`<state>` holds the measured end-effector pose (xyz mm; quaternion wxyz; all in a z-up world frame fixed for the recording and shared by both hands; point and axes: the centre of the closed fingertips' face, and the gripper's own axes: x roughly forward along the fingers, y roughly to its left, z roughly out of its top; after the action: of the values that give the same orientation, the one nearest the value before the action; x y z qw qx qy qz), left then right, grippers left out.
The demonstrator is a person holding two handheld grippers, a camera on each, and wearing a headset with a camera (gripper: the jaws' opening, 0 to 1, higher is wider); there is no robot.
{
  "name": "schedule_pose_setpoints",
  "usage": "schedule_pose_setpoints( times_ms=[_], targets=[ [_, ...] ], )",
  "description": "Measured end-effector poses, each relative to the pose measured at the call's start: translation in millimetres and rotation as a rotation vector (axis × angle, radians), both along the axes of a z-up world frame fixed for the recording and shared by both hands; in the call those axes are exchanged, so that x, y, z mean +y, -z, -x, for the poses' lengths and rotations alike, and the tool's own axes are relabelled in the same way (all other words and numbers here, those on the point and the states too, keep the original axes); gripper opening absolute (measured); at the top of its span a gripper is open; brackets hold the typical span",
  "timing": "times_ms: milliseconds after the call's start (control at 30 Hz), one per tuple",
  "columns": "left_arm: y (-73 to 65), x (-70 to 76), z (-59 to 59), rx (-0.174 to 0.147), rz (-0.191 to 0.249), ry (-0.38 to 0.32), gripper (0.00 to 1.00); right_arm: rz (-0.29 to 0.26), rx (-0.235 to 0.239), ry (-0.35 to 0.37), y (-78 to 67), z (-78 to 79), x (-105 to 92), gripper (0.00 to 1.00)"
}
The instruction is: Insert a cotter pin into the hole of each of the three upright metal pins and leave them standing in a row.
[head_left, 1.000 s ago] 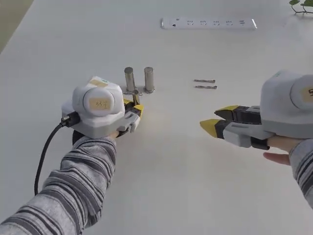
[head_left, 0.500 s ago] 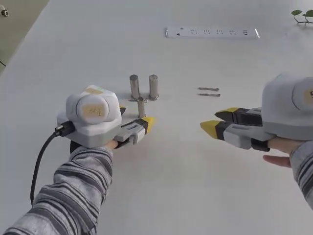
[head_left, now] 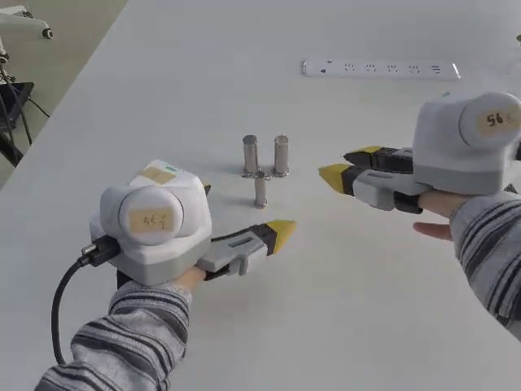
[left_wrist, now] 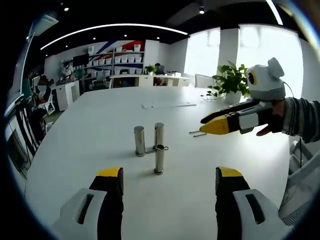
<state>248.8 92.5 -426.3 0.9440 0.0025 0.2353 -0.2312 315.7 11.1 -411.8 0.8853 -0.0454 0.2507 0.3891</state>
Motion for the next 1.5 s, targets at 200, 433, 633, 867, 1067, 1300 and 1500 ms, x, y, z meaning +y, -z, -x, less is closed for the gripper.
schedule_pose_setpoints(
  times_ms=[200,433,633,867,1067,1300,1500],
  targets=[
    [-7.2,-1.3,13.1,-0.017,-0.010,0.008,0.82,0.025,-0.020,-0.023,4.6,-16.3,22.3,0.23],
    [-15.0,-2.7,20.8,-0.011,0.026,0.004,0.90,0.012,-0.001,-0.039,13.5,-34.3,44.0,0.23],
    [-18.0,-2.4,23.1,-0.018,0.004,0.009,0.99,0.051,-0.027,-0.048,23.1,-54.9,53.1,0.20],
    [-20.6,-1.0,25.5,-0.024,-0.012,0.018,0.99,0.063,-0.018,-0.046,28.3,-62.3,57.7,0.14],
    [-17.1,-3.6,29.1,-0.014,-0.020,0.028,0.99,0.078,-0.048,-0.068,27.0,-56.0,60.5,0.09],
    [-16.8,-5.4,30.9,-0.016,-0.018,0.028,0.99,0.112,-0.071,-0.033,24.6,-55.5,49.0,0.08],
    [-15.7,-6.6,32.7,-0.010,-0.033,0.044,0.99,0.116,-0.067,-0.009,18.1,-50.5,35.2,0.08]
  ],
)
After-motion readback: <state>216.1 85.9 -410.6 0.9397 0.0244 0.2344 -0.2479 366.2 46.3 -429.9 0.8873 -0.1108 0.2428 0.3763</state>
